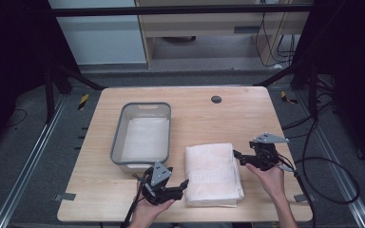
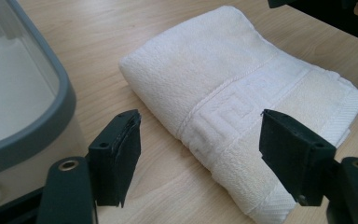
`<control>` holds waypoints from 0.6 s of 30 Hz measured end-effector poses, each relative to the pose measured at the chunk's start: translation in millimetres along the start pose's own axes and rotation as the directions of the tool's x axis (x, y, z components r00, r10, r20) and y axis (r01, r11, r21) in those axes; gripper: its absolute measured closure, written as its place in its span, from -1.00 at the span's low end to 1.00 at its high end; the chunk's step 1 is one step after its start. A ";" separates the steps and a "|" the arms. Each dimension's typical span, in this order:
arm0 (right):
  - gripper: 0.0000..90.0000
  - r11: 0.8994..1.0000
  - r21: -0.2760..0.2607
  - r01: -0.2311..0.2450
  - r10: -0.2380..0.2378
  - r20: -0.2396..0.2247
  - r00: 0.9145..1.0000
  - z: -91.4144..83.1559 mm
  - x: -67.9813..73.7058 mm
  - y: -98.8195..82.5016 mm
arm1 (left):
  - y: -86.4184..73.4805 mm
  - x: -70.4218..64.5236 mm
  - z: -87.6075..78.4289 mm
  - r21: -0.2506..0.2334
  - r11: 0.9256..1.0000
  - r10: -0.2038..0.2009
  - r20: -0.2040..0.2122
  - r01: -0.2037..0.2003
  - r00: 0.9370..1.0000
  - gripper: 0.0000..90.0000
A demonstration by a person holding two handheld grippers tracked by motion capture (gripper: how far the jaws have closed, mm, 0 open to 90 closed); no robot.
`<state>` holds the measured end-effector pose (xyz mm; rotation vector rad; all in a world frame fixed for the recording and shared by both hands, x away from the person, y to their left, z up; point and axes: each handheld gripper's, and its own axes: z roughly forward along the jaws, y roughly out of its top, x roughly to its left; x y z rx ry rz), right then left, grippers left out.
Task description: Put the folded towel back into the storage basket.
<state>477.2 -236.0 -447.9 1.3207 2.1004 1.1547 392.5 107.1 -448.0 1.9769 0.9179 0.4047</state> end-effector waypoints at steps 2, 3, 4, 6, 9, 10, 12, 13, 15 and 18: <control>-0.50 1.000 0.004 0.011 -0.011 0.002 1.000 1.5 0.7 -0.8 | -1.0 -1.9 3.4 0.011 1.000 -0.001 0.003 0.001 1.000 -0.37; -0.50 1.000 0.006 0.015 -0.015 0.003 1.000 2.1 1.1 -1.0 | -1.4 -2.8 4.7 0.015 1.000 -0.003 0.001 0.003 1.000 -0.37; -0.49 1.000 0.009 0.018 -0.018 0.003 1.000 2.5 1.4 -1.3 | -1.9 -3.4 6.1 0.019 1.000 -0.005 0.005 0.004 1.000 -0.37; -0.49 1.000 0.010 0.019 -0.019 0.004 1.000 3.9 2.0 -1.9 | -2.6 -4.8 8.7 0.026 1.000 -0.005 0.006 0.005 1.000 -0.37; -0.48 1.000 0.017 0.026 -0.026 0.001 1.000 6.1 2.9 -2.7 | -3.2 -6.3 12.9 0.038 0.999 -0.001 0.007 0.001 1.000 -0.38; -0.48 0.999 0.018 0.028 -0.028 0.003 1.000 6.8 3.2 -3.0 | -3.7 -6.9 14.9 0.043 0.999 -0.004 0.011 0.004 1.000 -0.38; -0.46 0.999 0.024 0.028 -0.028 0.006 1.000 9.6 4.3 -4.1 | -4.3 -7.8 18.0 0.052 0.999 -0.007 0.012 0.006 1.000 -0.40; -0.46 0.999 0.024 0.028 -0.028 0.006 1.000 9.6 4.3 -4.1 | -4.7 -8.3 19.9 0.058 0.998 -0.006 0.011 0.005 1.000 -0.40; -0.44 0.999 0.030 0.031 -0.031 0.001 1.000 12.3 4.2 -4.9 | -5.4 -9.3 23.4 0.068 0.998 -0.008 0.011 0.007 1.000 -0.41; -0.42 0.999 0.033 0.027 -0.027 -0.003 1.000 14.4 4.7 -5.4 | -6.2 -10.1 28.2 0.085 0.996 -0.008 0.007 0.007 1.000 -0.42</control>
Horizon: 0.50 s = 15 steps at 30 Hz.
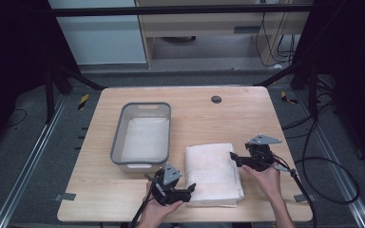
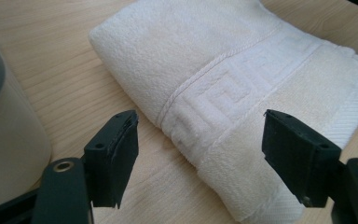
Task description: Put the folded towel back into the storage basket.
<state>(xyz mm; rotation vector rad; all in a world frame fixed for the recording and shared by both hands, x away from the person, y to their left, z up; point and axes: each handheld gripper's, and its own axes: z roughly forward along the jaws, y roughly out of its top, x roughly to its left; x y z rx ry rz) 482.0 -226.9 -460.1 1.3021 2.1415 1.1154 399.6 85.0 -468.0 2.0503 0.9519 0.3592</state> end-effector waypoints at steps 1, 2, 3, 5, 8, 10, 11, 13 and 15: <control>-0.41 1.000 0.003 -0.008 0.008 -0.005 1.000 2.7 0.8 -0.4 | -0.7 -0.2 3.9 0.014 1.000 -0.003 0.001 0.003 1.000 -0.44; -0.41 1.000 0.003 -0.008 0.008 -0.005 1.000 2.7 0.8 -0.4 | -0.7 -0.2 3.9 0.014 1.000 -0.003 0.001 0.003 1.000 -0.45; -0.41 1.000 0.008 -0.008 0.008 -0.006 1.000 3.6 1.0 -0.6 | -1.0 -0.6 6.0 0.020 1.000 -0.004 0.000 0.004 1.000 -0.45; -0.41 1.000 0.014 -0.006 0.006 -0.008 1.000 7.3 1.3 -1.3 | -0.9 -1.0 8.7 0.025 1.000 -0.007 0.001 0.007 1.000 -0.46; -0.40 1.000 0.022 -0.014 0.015 -0.019 1.000 11.1 2.4 -2.1 | -0.6 -1.2 12.4 0.028 1.000 -0.008 0.003 0.008 1.000 -0.48; -0.39 1.000 0.022 -0.017 0.018 -0.026 1.000 13.4 2.9 -2.6 | -0.9 -1.9 15.1 0.032 0.999 -0.013 0.005 0.012 1.000 -0.49; -0.38 1.000 0.021 -0.019 0.020 -0.032 0.999 14.5 3.3 -2.8 | -1.1 -2.3 16.5 0.034 0.999 -0.014 0.005 0.014 1.000 -0.50; -0.38 0.999 0.027 -0.023 0.024 -0.039 0.999 16.7 4.3 -3.5 | -1.5 -3.5 19.7 0.040 0.999 -0.024 0.016 0.024 1.000 -0.52; -0.37 0.999 0.036 -0.021 0.022 -0.044 0.999 19.8 4.7 -4.5 | -2.2 -5.3 22.9 0.046 0.999 -0.027 0.019 0.026 0.999 -0.53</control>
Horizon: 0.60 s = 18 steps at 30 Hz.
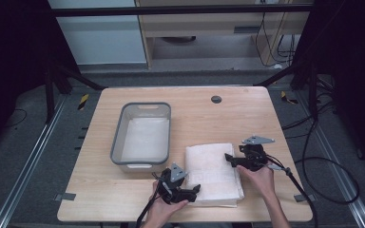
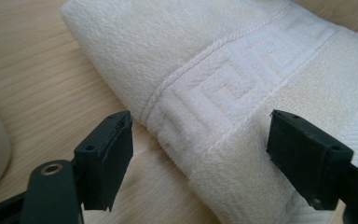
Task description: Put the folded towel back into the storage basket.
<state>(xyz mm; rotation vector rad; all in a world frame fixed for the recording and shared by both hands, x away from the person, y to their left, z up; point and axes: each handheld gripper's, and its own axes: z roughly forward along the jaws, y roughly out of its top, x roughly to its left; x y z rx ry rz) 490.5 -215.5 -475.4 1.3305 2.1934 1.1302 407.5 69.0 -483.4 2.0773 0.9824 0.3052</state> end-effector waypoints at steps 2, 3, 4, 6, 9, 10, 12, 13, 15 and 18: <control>-0.35 1.000 0.007 -0.001 0.001 -0.008 1.000 2.0 1.1 -0.8 | -0.7 -1.7 2.8 0.003 1.000 -0.007 0.003 0.007 1.000 -0.54; -0.34 1.000 0.005 -0.002 0.002 -0.013 1.000 3.0 1.3 -1.1 | -0.9 -2.0 3.9 0.005 1.000 -0.003 0.005 0.003 1.000 -0.55; -0.33 1.000 0.009 -0.011 0.011 -0.020 1.000 4.7 1.9 -1.6 | -1.1 -2.5 5.0 0.007 1.000 -0.004 0.006 0.004 1.000 -0.55; -0.33 1.000 0.011 -0.010 0.010 -0.022 1.000 5.3 2.0 -1.7 | -1.3 -2.9 7.0 0.013 1.000 -0.004 0.010 0.004 1.000 -0.55; -0.30 1.000 0.022 -0.010 0.010 -0.025 1.000 8.3 2.9 -3.2 | -1.6 -3.1 9.1 0.019 1.000 -0.019 0.011 0.019 1.000 -0.55; -0.28 1.000 0.028 -0.013 0.013 -0.024 1.000 10.2 3.6 -4.0 | -2.0 -3.2 10.5 0.018 1.000 -0.020 0.014 0.020 1.000 -0.55; -0.28 0.999 0.031 -0.017 0.018 -0.024 1.000 11.0 3.7 -4.3 | -2.0 -2.9 10.8 0.023 1.000 -0.020 0.016 0.020 1.000 -0.55; -0.28 0.999 0.035 -0.018 0.019 -0.026 0.999 11.6 3.7 -4.6 | -1.9 -2.6 11.0 0.025 0.999 -0.024 0.020 0.024 1.000 -0.54; -0.27 0.999 0.039 -0.015 0.016 -0.025 1.000 12.9 3.6 -5.0 | -1.9 -2.2 11.7 0.028 0.999 -0.037 0.025 0.036 0.999 -0.54; -0.26 0.998 0.054 -0.028 0.030 -0.027 0.999 14.7 4.5 -5.8 | -2.1 -1.8 13.1 0.039 0.998 -0.044 0.027 0.043 0.999 -0.54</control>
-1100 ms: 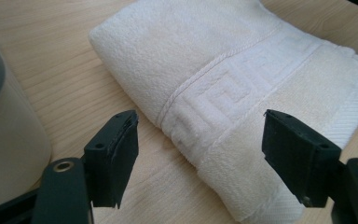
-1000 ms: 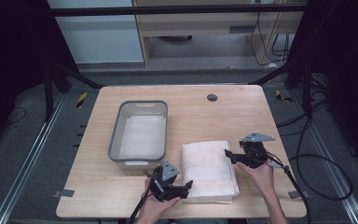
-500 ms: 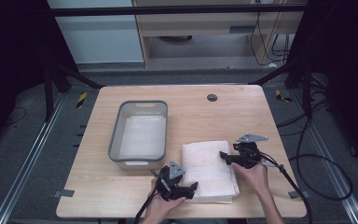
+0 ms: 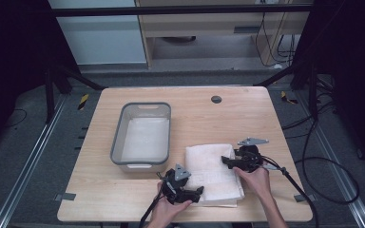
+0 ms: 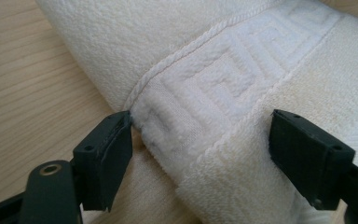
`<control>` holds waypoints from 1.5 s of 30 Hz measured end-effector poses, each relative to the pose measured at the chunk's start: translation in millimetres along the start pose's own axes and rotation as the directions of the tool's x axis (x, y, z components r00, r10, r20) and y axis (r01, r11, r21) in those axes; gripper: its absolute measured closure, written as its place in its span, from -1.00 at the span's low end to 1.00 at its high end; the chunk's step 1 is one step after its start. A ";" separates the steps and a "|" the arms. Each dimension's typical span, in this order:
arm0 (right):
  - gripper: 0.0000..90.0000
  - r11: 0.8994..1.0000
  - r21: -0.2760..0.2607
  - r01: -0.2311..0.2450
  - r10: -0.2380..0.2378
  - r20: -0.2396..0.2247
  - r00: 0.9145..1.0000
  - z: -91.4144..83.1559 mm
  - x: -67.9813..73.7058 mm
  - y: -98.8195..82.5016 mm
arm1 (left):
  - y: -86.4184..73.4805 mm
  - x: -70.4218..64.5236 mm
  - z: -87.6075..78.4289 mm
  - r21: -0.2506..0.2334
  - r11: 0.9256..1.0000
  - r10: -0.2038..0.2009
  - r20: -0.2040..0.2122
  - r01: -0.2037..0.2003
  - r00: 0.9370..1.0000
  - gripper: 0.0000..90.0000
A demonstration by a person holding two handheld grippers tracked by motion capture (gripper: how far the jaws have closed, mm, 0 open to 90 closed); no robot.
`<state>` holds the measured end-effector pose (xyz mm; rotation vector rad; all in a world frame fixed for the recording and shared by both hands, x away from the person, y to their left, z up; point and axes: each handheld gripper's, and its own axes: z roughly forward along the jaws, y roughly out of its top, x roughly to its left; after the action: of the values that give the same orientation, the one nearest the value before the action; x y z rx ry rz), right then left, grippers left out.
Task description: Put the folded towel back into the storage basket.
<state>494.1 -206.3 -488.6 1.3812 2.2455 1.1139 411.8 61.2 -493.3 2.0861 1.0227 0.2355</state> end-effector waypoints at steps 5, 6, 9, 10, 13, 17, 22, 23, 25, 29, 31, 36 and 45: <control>-0.23 1.000 0.014 -0.012 0.012 -0.008 1.000 2.2 -0.7 -0.5 | -0.5 -0.4 2.4 0.007 1.000 -0.010 0.004 0.010 1.000 -0.52; -0.22 1.000 0.015 -0.013 0.013 -0.010 1.000 2.3 -0.8 -0.5 | -0.6 0.2 2.8 0.009 1.000 -0.017 0.010 0.017 1.000 -0.52; -0.19 1.000 0.019 -0.021 0.021 -0.012 1.000 4.0 0.2 -1.1 | -1.1 2.2 4.7 0.016 0.999 -0.041 0.026 0.040 0.999 -0.51; -0.19 0.999 0.021 -0.027 0.028 -0.014 1.000 4.2 0.2 -1.1 | -1.2 3.1 5.0 0.020 0.999 -0.048 0.033 0.048 0.998 -0.51; -0.15 0.998 0.031 -0.045 0.046 -0.025 0.999 4.4 -0.4 -1.0 | -0.6 4.2 5.4 0.028 0.998 -0.053 0.043 0.052 0.998 -0.50; -0.05 0.998 0.039 -0.055 0.056 -0.041 0.998 5.1 -0.8 -0.8 | 0.2 3.4 5.7 0.034 0.998 -0.051 0.043 0.049 0.998 -0.46; 0.09 0.996 0.048 -0.074 0.077 -0.067 0.995 5.6 -1.7 -0.3 | 1.0 3.5 6.0 0.039 0.998 -0.047 0.058 0.045 0.997 -0.39; 0.09 0.996 0.048 -0.074 0.077 -0.067 0.995 5.6 -1.7 -0.3 | 1.0 3.5 6.0 0.039 0.998 -0.047 0.058 0.045 0.997 -0.37; 0.13 0.996 0.052 -0.079 0.083 -0.075 0.994 5.8 -1.9 -0.2 | 1.3 3.6 6.1 0.040 0.998 -0.045 0.067 0.042 0.997 -0.35; 0.21 0.993 0.064 -0.103 0.109 -0.090 0.990 5.7 -1.8 0.2 | 2.3 4.1 6.2 0.048 0.998 -0.049 0.080 0.046 0.996 -0.28; 0.26 0.992 0.066 -0.108 0.114 -0.102 0.988 5.8 -2.3 0.5 | 2.9 5.2 5.9 0.054 0.997 -0.052 0.095 0.047 0.994 -0.21; 0.41 0.991 0.064 -0.116 0.123 -0.116 0.986 5.5 -1.4 0.5 | 2.5 7.0 4.9 0.058 0.996 -0.072 0.118 0.065 0.990 -0.02; 0.52 0.991 0.056 -0.121 0.127 -0.126 0.984 3.0 -1.1 1.8 | 3.8 5.4 0.3 0.042 0.997 -0.072 0.132 0.067 0.989 0.34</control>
<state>497.6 -205.4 -489.5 1.5275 2.3166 1.2304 417.7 63.6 -491.6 2.0652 1.0235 0.0415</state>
